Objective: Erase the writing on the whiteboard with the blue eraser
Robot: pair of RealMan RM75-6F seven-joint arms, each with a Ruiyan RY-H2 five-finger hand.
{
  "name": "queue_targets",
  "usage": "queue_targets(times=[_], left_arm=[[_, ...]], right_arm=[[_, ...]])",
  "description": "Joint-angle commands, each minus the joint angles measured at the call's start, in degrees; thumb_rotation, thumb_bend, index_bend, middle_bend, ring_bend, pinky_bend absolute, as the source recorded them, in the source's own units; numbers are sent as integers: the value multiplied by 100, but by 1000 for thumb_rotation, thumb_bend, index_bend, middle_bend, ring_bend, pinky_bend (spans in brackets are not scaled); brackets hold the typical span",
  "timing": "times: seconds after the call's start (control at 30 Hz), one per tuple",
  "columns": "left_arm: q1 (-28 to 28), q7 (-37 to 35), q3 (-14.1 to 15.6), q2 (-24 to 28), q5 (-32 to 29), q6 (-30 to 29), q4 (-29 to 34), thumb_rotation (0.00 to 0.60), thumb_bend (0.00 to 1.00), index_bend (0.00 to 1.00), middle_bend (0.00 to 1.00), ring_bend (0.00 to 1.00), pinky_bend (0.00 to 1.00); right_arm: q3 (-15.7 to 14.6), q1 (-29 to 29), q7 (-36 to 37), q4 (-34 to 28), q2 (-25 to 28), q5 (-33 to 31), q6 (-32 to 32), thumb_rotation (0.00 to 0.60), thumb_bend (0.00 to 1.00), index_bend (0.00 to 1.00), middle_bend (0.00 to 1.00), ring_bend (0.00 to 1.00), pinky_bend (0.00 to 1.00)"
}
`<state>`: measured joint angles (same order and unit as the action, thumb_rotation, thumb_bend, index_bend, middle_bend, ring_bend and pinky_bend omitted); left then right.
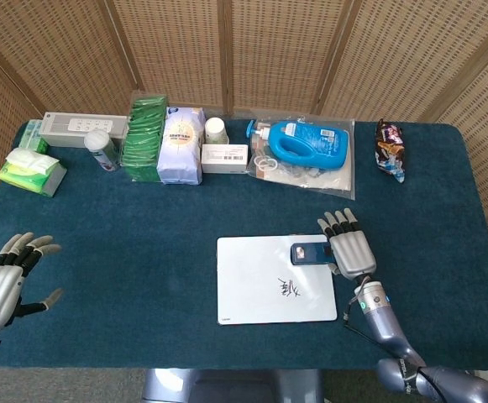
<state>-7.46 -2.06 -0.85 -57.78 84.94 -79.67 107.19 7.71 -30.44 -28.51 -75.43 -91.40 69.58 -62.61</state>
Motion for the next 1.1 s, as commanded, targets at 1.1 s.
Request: queue_targets(times=[1.1], left_arm=[[-68,-154,-28,-92,-85,121,-192,600,322,226,179,62,0]], right_arm=[[171,-410,-596,-785,156,-1257,458,600,235,295,92,0,0]])
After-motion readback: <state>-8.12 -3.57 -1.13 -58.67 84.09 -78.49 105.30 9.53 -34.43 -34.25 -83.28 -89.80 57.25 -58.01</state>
